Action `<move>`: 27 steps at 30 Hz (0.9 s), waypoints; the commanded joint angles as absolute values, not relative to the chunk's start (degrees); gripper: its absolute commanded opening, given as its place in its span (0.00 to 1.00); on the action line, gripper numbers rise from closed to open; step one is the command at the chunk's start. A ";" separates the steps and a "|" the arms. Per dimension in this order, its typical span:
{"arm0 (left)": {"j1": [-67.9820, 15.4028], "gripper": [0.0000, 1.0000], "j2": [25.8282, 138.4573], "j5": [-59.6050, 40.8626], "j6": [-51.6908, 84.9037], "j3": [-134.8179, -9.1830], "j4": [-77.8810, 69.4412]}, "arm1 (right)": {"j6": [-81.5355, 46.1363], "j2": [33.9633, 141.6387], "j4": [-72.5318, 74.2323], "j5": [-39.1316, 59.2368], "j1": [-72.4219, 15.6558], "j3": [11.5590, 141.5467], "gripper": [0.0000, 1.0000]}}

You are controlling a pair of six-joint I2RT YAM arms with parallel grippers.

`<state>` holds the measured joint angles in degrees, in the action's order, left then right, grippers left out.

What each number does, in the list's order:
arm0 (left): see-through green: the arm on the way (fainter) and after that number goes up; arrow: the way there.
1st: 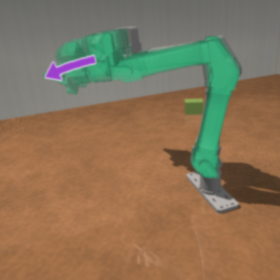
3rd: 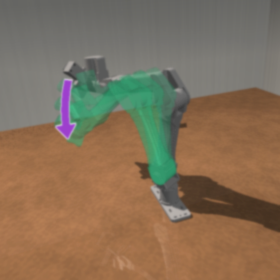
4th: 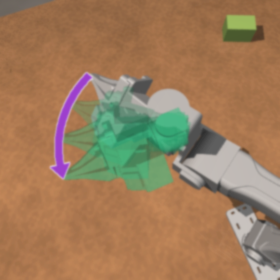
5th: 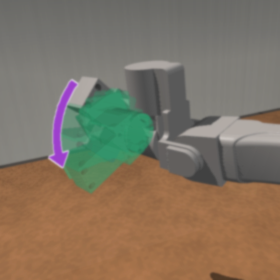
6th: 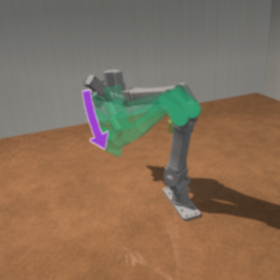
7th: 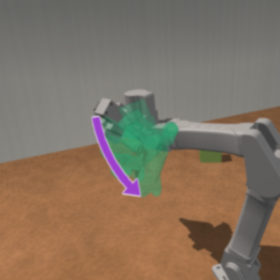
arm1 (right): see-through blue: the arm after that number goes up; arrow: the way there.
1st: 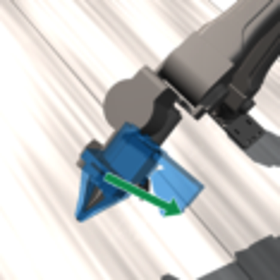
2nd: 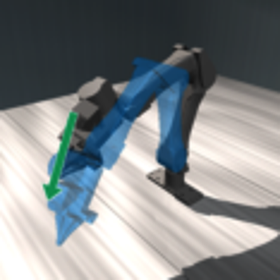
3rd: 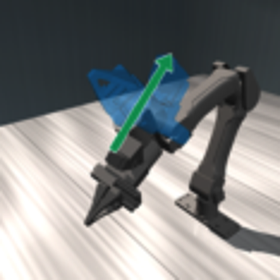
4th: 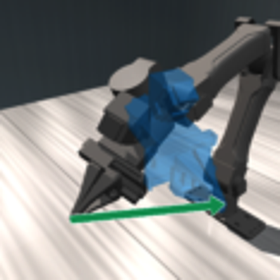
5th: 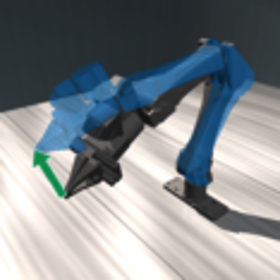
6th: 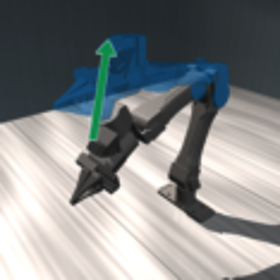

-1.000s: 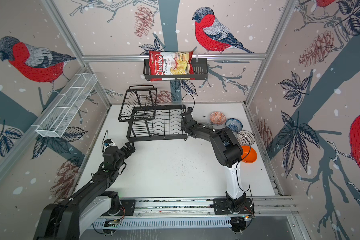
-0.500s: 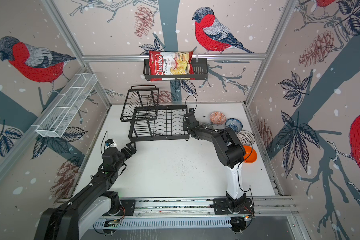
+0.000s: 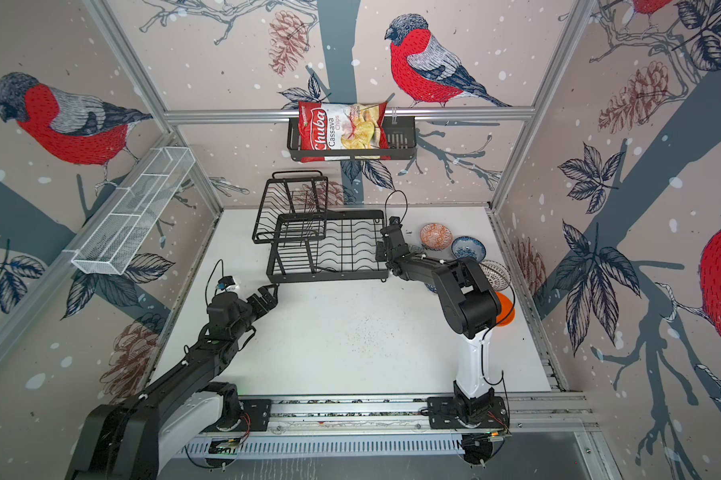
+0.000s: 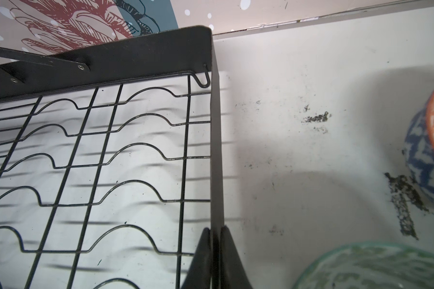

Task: Load the bowls into the dish rack
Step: 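Drag the dish rack toward the table center with the right gripper, then release the rack, move right gripper to green bowl while left arm reaches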

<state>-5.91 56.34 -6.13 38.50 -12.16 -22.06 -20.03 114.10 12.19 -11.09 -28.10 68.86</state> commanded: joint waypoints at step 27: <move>-35.24 0.98 64.23 10.99 25.41 -20.21 -26.74 | -24.79 108.78 23.66 -10.55 -27.90 59.65 0.41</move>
<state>-32.91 63.64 6.57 29.23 -18.76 -25.52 -24.21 109.75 20.62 -10.35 -27.66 60.45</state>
